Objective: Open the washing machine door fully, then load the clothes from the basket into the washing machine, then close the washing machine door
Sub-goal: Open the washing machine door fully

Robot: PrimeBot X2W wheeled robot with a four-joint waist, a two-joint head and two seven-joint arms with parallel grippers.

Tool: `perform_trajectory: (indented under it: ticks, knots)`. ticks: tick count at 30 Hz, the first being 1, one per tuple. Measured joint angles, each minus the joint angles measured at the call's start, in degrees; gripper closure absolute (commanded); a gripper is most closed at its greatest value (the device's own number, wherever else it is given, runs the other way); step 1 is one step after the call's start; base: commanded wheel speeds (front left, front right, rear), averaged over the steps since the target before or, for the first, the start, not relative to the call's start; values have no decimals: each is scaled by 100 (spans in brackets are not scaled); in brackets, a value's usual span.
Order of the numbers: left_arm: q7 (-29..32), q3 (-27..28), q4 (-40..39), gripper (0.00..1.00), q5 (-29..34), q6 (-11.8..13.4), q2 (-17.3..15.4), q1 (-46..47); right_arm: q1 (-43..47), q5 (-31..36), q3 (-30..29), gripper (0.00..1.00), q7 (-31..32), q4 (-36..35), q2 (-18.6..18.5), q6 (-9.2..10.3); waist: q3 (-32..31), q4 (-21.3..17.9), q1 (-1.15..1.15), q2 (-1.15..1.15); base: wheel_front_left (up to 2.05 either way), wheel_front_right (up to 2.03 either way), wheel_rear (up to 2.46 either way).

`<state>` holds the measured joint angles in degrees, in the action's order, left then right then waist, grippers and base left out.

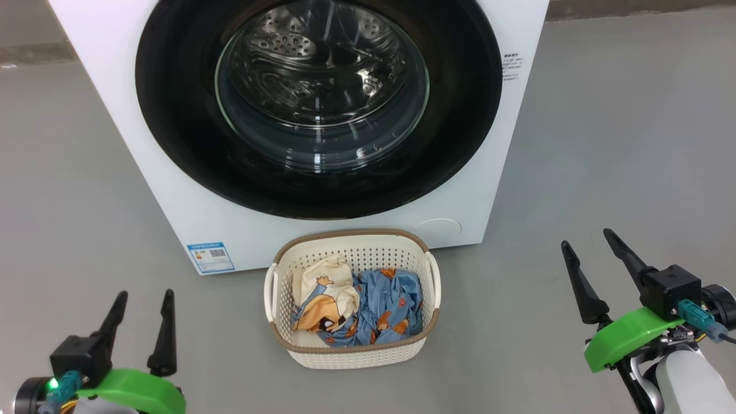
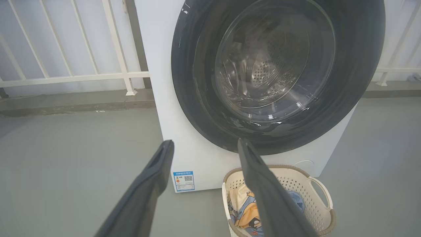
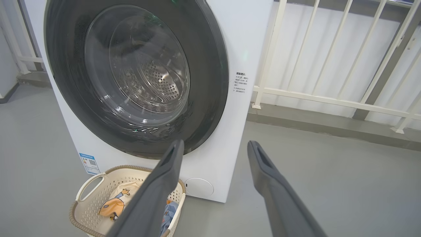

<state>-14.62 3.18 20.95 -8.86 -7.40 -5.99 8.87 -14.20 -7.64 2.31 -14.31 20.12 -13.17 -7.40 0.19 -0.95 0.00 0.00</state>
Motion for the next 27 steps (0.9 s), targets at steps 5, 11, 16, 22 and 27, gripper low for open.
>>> perform_trajectory:
  ticks: [5,11,16,22,27]
  knots:
    - [0,-36,27,0,7,0,-15,103,0,0,-29,0,1,-3,4,0,-17,7,0,0,0,0,0]
    - [0,-108,26,0,151,0,-54,104,0,0,-52,0,0,-11,3,0,-25,20,0,0,5,5,-11]
    - [0,-109,30,0,149,0,-53,104,1,0,-64,0,1,-21,4,0,-39,36,0,0,42,42,-85]
    - [0,-108,30,0,149,0,-56,104,1,0,-66,0,0,-27,4,0,-37,45,0,0,86,86,-171]
    - [0,-108,32,0,148,0,-56,103,1,0,-73,0,0,-27,4,0,-27,50,0,0,121,121,-241]
